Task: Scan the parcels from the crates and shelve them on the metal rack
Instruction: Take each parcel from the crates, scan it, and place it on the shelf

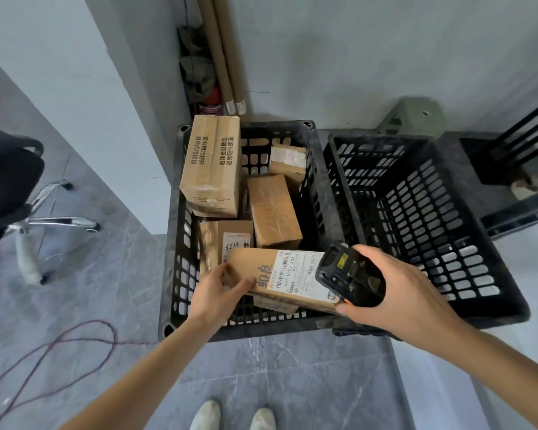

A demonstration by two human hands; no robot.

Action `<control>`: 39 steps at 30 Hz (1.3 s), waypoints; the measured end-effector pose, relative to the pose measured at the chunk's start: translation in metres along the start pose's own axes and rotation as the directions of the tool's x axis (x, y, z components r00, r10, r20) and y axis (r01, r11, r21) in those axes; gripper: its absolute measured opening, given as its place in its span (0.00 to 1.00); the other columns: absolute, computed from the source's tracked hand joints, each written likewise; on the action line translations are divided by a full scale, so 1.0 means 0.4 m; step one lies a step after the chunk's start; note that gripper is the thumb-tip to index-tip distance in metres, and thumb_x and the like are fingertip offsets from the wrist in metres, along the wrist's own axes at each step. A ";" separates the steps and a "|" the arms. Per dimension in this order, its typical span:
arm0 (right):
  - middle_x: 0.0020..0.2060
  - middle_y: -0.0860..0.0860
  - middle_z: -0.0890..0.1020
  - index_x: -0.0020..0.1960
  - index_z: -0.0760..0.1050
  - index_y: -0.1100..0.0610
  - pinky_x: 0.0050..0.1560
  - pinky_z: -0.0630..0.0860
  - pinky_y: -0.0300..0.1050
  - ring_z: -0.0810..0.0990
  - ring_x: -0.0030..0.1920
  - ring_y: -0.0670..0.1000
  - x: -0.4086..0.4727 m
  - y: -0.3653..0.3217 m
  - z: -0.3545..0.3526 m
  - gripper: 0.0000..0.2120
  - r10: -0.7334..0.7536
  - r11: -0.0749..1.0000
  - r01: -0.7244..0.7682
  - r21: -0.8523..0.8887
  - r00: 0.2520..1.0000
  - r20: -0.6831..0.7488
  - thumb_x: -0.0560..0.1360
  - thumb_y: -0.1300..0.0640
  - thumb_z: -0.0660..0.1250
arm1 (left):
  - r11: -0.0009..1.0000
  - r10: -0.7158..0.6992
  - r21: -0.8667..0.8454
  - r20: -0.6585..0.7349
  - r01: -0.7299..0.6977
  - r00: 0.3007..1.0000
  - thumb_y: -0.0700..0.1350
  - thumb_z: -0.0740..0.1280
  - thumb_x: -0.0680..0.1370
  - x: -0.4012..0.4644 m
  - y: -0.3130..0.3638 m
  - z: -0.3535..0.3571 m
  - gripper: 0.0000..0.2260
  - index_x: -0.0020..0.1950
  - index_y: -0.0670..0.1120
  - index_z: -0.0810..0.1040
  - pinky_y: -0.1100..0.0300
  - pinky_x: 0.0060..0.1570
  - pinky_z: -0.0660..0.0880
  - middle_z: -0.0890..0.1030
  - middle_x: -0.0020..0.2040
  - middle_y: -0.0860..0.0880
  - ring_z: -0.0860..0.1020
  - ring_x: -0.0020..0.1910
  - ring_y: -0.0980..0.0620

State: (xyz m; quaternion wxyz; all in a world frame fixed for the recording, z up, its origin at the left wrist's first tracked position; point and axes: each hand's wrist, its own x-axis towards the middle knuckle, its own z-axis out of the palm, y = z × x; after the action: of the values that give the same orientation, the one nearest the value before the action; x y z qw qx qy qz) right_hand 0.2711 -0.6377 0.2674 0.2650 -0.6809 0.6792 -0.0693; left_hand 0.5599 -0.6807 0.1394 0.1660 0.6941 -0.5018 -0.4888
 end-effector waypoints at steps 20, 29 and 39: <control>0.55 0.23 0.77 0.66 0.70 0.37 0.51 0.69 0.20 0.77 0.56 0.29 -0.078 -0.029 -0.224 0.40 -0.033 0.977 0.085 0.194 0.966 -0.257 0.60 0.52 0.86 | 0.810 -0.009 -0.584 -0.094 -0.048 0.996 0.43 0.78 0.74 -0.053 0.228 -0.137 0.27 0.72 0.44 0.76 0.45 0.65 0.77 0.85 0.57 0.47 0.83 0.58 0.46; 0.56 0.28 0.80 0.67 0.72 0.37 0.53 0.70 0.22 0.78 0.58 0.31 -0.218 -0.080 -0.482 0.40 -0.033 0.980 0.111 0.163 0.907 -0.420 0.60 0.51 0.86 | 0.723 0.234 -0.672 0.015 -0.164 0.972 0.49 0.78 0.70 -0.170 0.511 -0.211 0.22 0.63 0.54 0.80 0.44 0.62 0.78 0.85 0.56 0.45 0.84 0.57 0.44; 0.58 0.31 0.80 0.70 0.72 0.38 0.53 0.76 0.33 0.79 0.59 0.36 -0.501 -0.104 -0.700 0.43 0.062 0.993 0.006 0.121 0.835 -0.548 0.58 0.39 0.83 | 0.716 0.454 -0.672 0.242 -0.189 0.857 0.46 0.77 0.73 -0.340 0.778 -0.204 0.19 0.61 0.56 0.76 0.39 0.66 0.74 0.83 0.58 0.41 0.81 0.61 0.41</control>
State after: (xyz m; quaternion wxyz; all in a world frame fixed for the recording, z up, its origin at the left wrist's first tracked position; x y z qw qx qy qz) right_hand 0.1672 -0.5224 0.5775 0.0995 -0.6054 0.7312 -0.2982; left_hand 0.4602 -0.7224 0.4714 0.3679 0.3861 -0.4479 -0.7177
